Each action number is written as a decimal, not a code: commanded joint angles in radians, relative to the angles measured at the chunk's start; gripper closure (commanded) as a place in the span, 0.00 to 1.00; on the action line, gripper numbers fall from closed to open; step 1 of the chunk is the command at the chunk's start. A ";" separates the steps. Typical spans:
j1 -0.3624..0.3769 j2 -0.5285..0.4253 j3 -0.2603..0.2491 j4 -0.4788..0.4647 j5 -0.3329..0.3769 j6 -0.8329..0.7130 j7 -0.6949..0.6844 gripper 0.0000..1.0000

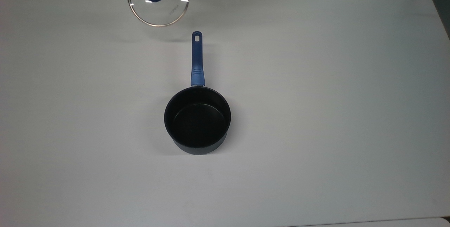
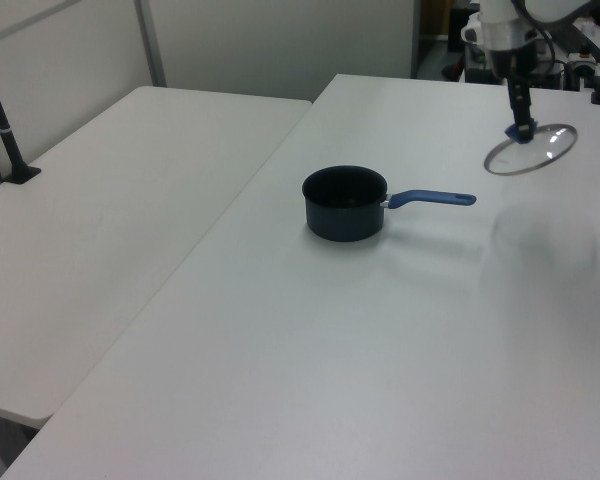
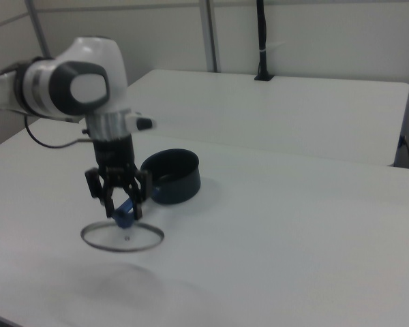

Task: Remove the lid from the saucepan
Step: 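Lift the glass lid off the pot and carry it beside the handle, then lower the lid onto the table and open the gripper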

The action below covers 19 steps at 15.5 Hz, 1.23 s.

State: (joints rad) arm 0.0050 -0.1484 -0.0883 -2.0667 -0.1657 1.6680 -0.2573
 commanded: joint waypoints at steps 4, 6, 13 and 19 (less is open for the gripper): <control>-0.083 0.096 0.013 -0.127 -0.017 0.199 -0.019 0.52; -0.079 0.139 0.013 -0.130 -0.023 0.248 0.036 0.52; -0.057 0.223 0.105 -0.128 -0.021 0.312 0.348 0.49; -0.072 0.213 0.124 -0.099 -0.008 0.277 0.388 0.00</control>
State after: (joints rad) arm -0.0582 0.0655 0.0393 -2.1883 -0.1786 1.9634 0.1077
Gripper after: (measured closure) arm 0.256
